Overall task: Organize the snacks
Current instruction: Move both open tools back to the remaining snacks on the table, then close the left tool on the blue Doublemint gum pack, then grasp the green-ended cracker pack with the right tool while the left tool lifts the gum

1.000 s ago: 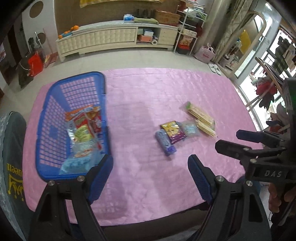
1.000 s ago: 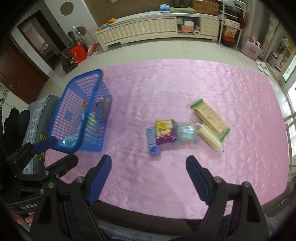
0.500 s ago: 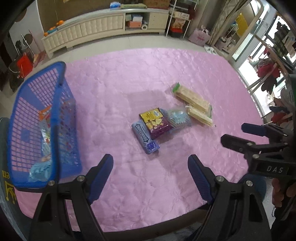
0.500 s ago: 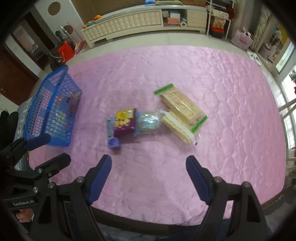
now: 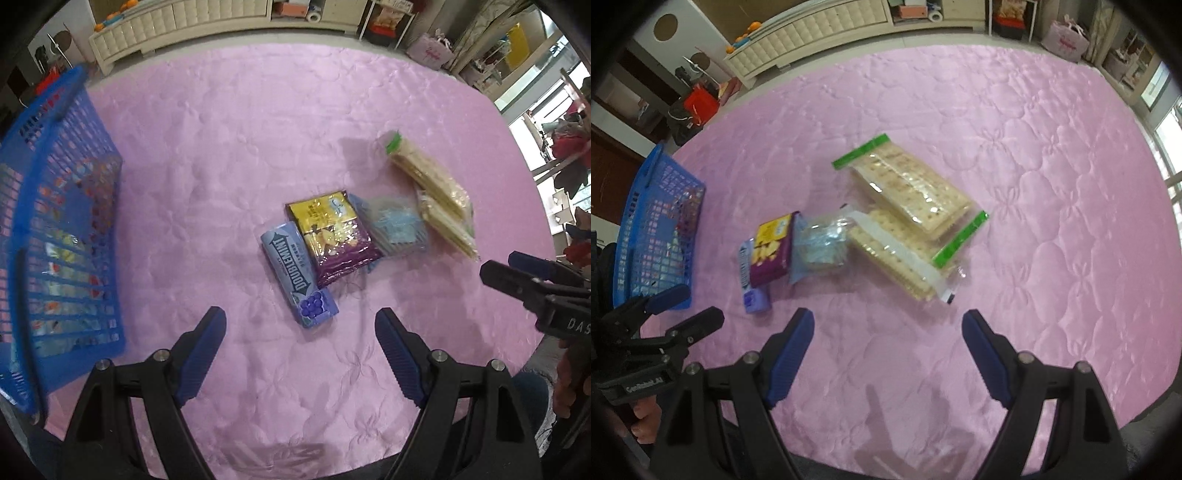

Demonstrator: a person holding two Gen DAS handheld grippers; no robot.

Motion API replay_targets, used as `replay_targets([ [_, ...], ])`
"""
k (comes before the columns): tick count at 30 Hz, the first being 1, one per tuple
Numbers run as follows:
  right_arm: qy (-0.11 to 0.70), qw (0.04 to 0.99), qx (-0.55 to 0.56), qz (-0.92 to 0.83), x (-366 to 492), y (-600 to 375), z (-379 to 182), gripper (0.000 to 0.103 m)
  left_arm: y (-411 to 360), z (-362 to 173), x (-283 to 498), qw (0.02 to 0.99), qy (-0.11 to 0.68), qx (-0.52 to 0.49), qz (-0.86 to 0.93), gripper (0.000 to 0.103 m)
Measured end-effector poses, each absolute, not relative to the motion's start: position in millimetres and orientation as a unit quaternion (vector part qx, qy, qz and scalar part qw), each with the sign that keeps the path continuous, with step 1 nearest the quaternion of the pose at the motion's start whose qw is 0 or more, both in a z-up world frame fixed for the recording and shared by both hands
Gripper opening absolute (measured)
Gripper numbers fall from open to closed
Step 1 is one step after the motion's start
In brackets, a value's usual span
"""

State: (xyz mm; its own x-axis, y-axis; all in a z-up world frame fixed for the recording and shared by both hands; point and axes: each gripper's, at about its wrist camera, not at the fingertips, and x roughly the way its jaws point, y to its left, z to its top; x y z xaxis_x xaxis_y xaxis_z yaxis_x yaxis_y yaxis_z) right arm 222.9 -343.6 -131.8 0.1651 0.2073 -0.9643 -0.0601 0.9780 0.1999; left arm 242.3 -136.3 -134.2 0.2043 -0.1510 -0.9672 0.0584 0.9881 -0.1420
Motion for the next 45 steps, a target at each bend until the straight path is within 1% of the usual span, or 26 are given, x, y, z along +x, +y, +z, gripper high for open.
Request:
replay_targets([
  [5, 0.649, 0.752, 0.077, 0.086, 232, -356, -149, 0.086, -143, -160, 254, 0.77, 0.636, -0.005, -0.052, 0.081],
  [8, 0.651, 0.749, 0.088, 0.08, 233, -363, -152, 0.086, -141, -174, 261, 0.765, 0.641, -0.005, -0.05, 0.081],
  [14, 0.655, 0.748, 0.084, 0.071, 229, -370, -151, 0.086, -133, -184, 271, 0.773, 0.633, -0.001, -0.038, 0.081],
  [15, 0.655, 0.748, 0.083, 0.07, 228, -370, -150, 0.086, -133, -186, 272, 0.773, 0.633, -0.001, -0.04, 0.072],
  [16, 0.655, 0.748, 0.082, 0.068, 228, -369, -151, 0.086, -130, -186, 272, 0.772, 0.634, -0.007, -0.043, 0.06],
  [17, 0.655, 0.748, 0.082, 0.067, 228, -369, -150, 0.086, -133, -186, 277, 0.776, 0.63, -0.002, -0.04, 0.052],
  [18, 0.654, 0.749, 0.083, 0.067, 229, -369, -149, 0.086, -133, -185, 278, 0.778, 0.627, 0.002, -0.04, 0.037],
  [19, 0.653, 0.749, 0.084, 0.067, 230, -369, -149, 0.086, -133, -183, 278, 0.78, 0.624, 0.013, -0.043, 0.031],
  [25, 0.656, 0.749, 0.068, 0.067, 242, -365, -152, 0.086, -120, -176, 268, 0.783, 0.621, -0.005, -0.044, 0.03],
  [31, 0.651, 0.754, 0.051, 0.066, 260, -361, -148, 0.086, -100, -146, 262, 0.798, 0.601, -0.023, -0.038, 0.028],
  [37, 0.646, 0.759, 0.03, 0.076, 281, -353, -142, 0.086, -102, -120, 268, 0.815, 0.578, -0.017, -0.047, 0.026],
  [45, 0.664, 0.743, 0.004, 0.086, 314, -341, -164, 0.086, -116, -120, 282, 0.816, 0.575, -0.01, -0.059, 0.026],
])
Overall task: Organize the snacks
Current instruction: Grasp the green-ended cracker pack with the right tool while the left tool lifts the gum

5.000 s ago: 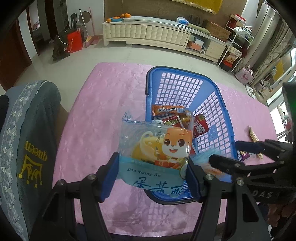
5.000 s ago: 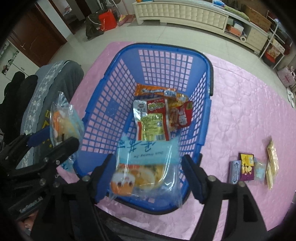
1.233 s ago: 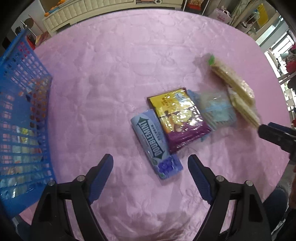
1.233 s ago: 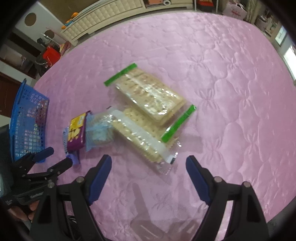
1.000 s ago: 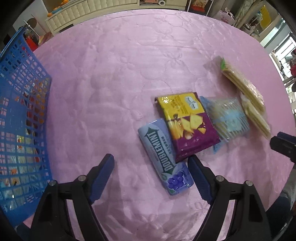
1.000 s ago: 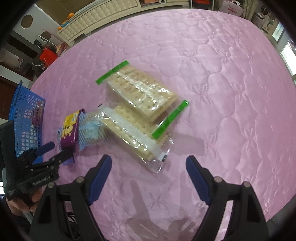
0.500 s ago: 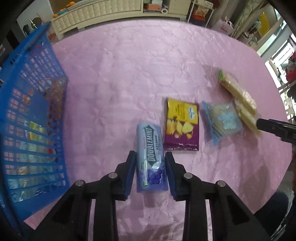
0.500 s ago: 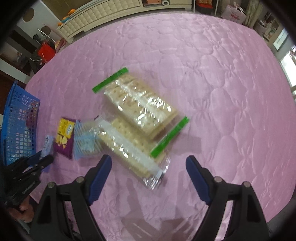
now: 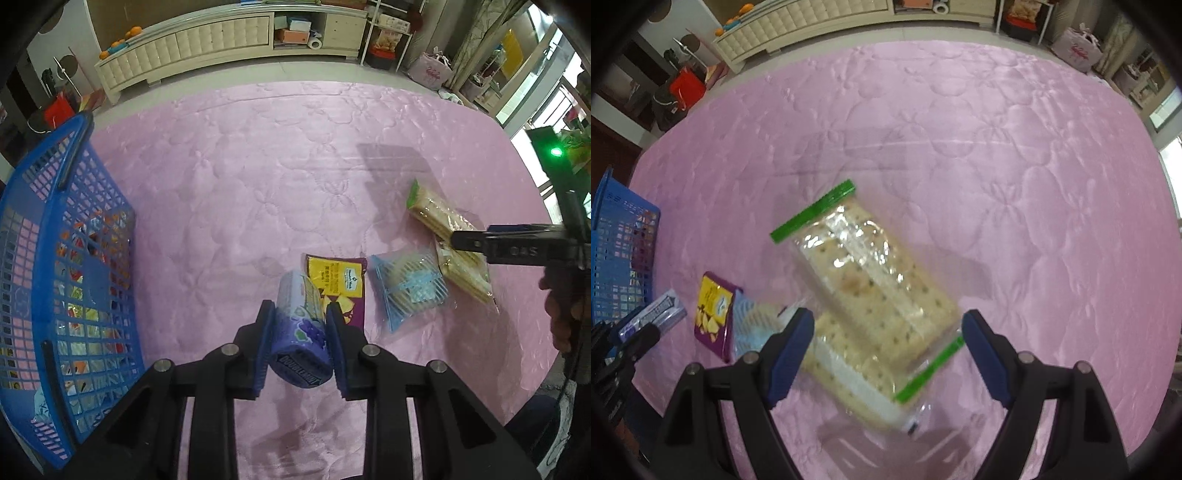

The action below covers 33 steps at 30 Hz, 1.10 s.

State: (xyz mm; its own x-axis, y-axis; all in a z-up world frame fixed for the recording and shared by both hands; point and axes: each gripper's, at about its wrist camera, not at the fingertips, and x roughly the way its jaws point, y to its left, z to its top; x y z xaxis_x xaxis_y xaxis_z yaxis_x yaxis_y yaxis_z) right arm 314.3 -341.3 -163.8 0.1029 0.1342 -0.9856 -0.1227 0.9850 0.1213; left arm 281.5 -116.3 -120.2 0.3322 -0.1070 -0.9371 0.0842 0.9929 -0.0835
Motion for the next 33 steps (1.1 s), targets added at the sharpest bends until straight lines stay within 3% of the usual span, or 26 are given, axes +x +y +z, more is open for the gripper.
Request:
replay_targets([
  [9, 0.666, 0.74, 0.002, 0.099, 343, -334, -181, 0.087, -120, -123, 288, 0.813, 0.579, -0.011, -0.058, 0.026],
  [15, 0.649, 0.75, -0.062, 0.112, 347, -316, -184, 0.086, -121, -127, 288, 0.813, 0.579, -0.012, -0.062, 0.026],
  [19, 0.635, 0.757, -0.095, 0.123, 336, -305, -181, 0.07, -121, -127, 285, 0.812, 0.58, -0.015, -0.067, 0.026],
  [33, 0.566, 0.811, -0.07, 0.131, 290, -300, -95, 0.066, -116, -84, 251, 0.832, 0.547, -0.033, -0.087, 0.026],
])
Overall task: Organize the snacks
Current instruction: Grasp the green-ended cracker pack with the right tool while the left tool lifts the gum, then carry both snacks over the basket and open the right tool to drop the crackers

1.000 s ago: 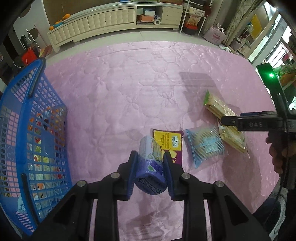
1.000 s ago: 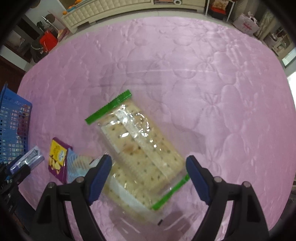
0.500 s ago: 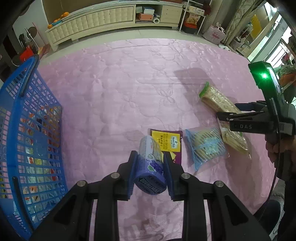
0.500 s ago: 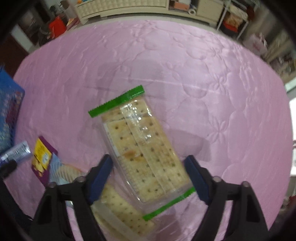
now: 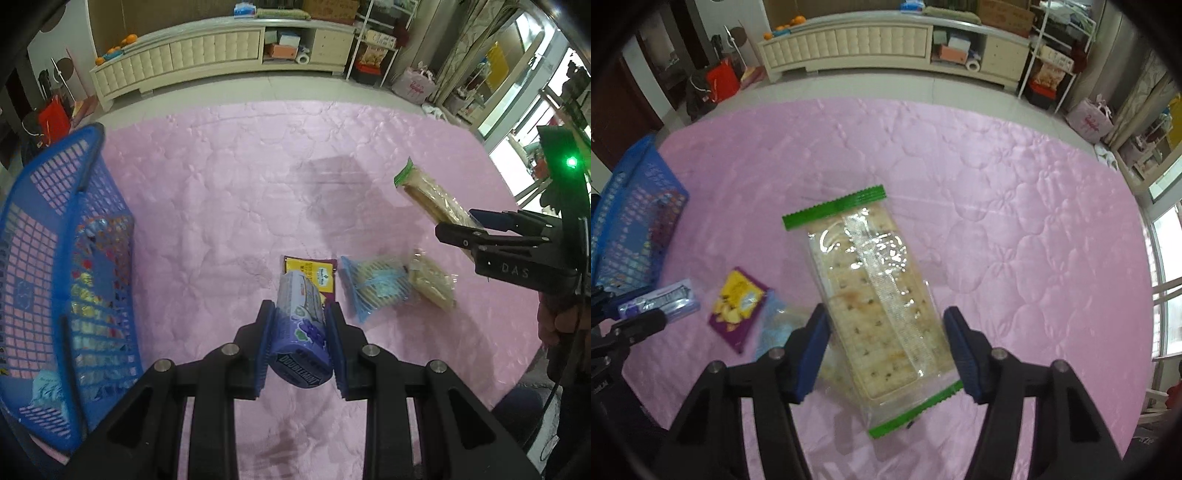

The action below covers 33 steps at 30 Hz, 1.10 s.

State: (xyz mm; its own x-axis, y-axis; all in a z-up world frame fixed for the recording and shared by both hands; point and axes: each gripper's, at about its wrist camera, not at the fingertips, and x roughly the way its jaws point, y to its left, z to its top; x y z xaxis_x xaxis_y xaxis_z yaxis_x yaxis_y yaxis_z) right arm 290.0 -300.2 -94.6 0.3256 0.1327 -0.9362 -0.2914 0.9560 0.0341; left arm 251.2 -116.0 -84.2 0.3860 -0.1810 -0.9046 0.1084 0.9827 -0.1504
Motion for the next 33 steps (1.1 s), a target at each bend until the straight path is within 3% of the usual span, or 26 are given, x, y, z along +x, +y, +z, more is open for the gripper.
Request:
replay_targets([
  [16, 0.477, 0.852, -0.112, 0.185, 221, -228, 16, 0.06, -69, 6, 187, 0.876, 0.468, -0.046, -0.106, 0.026],
  [33, 0.456, 0.826, -0.148, 0.298, 204, -82, 28, 0.059, 87, 31, 161, 0.892, 0.446, -0.074, -0.009, 0.026],
])
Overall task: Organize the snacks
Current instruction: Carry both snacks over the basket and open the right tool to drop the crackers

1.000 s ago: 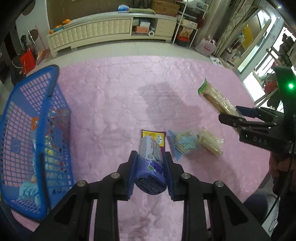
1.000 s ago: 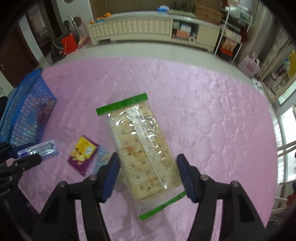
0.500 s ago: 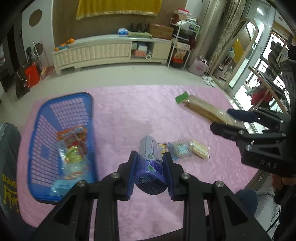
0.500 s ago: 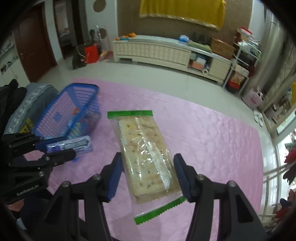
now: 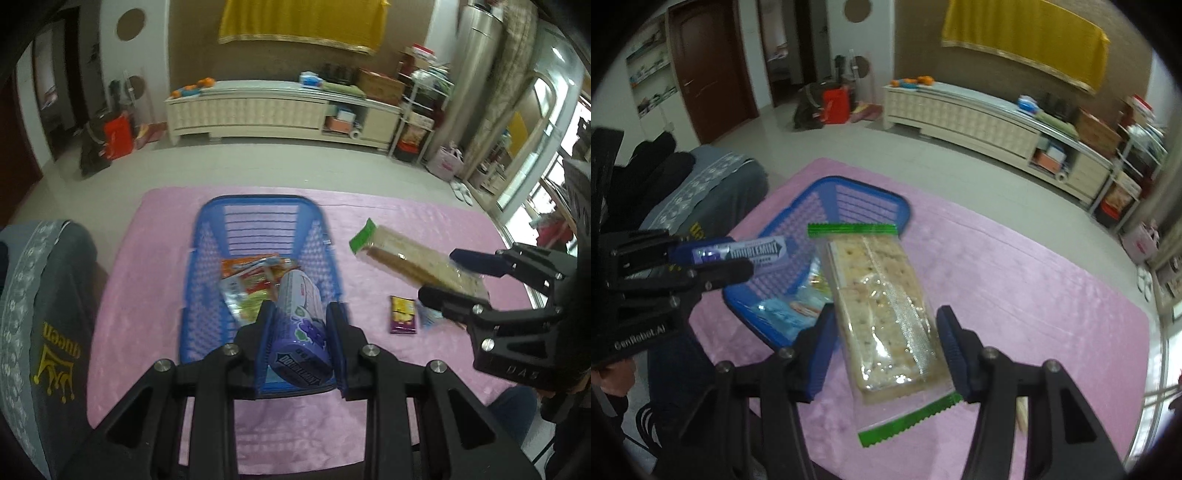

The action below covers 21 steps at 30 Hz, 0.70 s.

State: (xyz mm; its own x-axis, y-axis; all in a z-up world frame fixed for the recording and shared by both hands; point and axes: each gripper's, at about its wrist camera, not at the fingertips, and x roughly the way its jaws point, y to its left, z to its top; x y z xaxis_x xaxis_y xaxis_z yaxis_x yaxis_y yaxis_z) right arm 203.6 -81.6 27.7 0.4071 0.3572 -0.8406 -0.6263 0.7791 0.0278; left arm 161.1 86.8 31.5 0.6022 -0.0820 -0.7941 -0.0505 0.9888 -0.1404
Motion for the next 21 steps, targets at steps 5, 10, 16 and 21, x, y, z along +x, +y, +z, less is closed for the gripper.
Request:
replay_targets([
  [5, 0.462, 0.805, -0.175, 0.327, 204, -43, 13, 0.059, 120, 25, 157, 0.889, 0.449, -0.087, 0.008, 0.026],
  [10, 0.47, 0.78, -0.208, 0.357, 202, -10, -11, 0.059, 136, 15, 158, 0.883, 0.457, -0.101, 0.017, 0.024],
  [16, 0.484, 0.748, -0.247, 0.381, 201, 25, -41, 0.059, 154, -5, 159, 0.875, 0.47, -0.117, 0.014, 0.019],
  [21, 0.5, 0.726, -0.276, 0.383, 201, 35, -64, 0.059, 160, -8, 162, 0.877, 0.466, -0.114, 0.003, 0.019],
])
